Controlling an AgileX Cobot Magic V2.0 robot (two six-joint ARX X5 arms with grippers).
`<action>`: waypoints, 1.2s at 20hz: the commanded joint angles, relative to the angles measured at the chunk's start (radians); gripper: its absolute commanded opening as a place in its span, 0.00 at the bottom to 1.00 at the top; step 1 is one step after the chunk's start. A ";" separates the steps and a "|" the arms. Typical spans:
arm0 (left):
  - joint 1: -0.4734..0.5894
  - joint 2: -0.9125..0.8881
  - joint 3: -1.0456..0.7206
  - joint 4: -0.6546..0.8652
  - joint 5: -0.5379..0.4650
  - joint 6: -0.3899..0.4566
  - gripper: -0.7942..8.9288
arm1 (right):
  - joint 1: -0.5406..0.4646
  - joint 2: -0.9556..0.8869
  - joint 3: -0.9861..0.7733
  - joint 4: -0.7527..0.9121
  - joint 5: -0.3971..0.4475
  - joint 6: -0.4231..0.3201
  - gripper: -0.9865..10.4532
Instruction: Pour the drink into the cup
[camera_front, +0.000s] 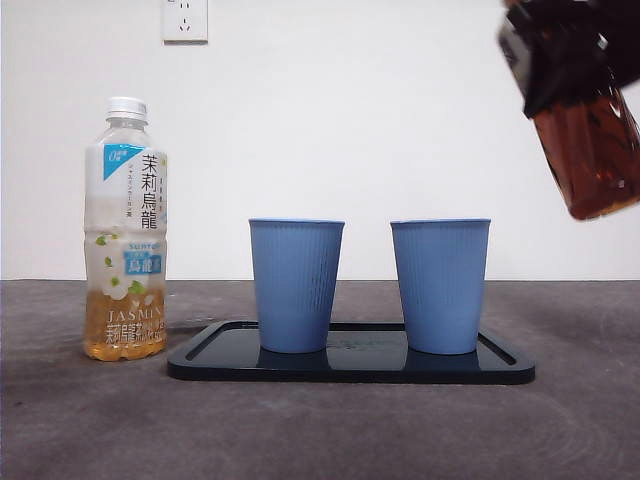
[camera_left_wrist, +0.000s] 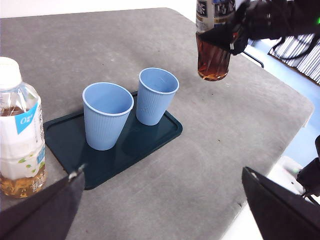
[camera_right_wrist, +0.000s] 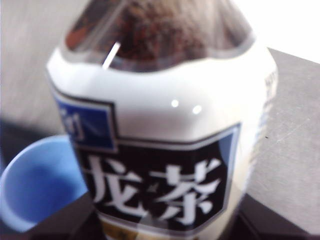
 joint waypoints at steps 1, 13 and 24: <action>-0.004 0.002 0.018 0.011 0.000 0.015 0.59 | -0.021 -0.043 -0.130 0.282 -0.050 0.098 0.24; -0.004 0.002 0.018 0.019 0.000 0.021 0.59 | -0.093 0.220 -0.450 1.016 -0.107 0.153 0.24; -0.004 0.002 0.018 0.019 -0.002 0.023 0.59 | -0.141 0.396 -0.449 1.194 -0.145 0.147 0.24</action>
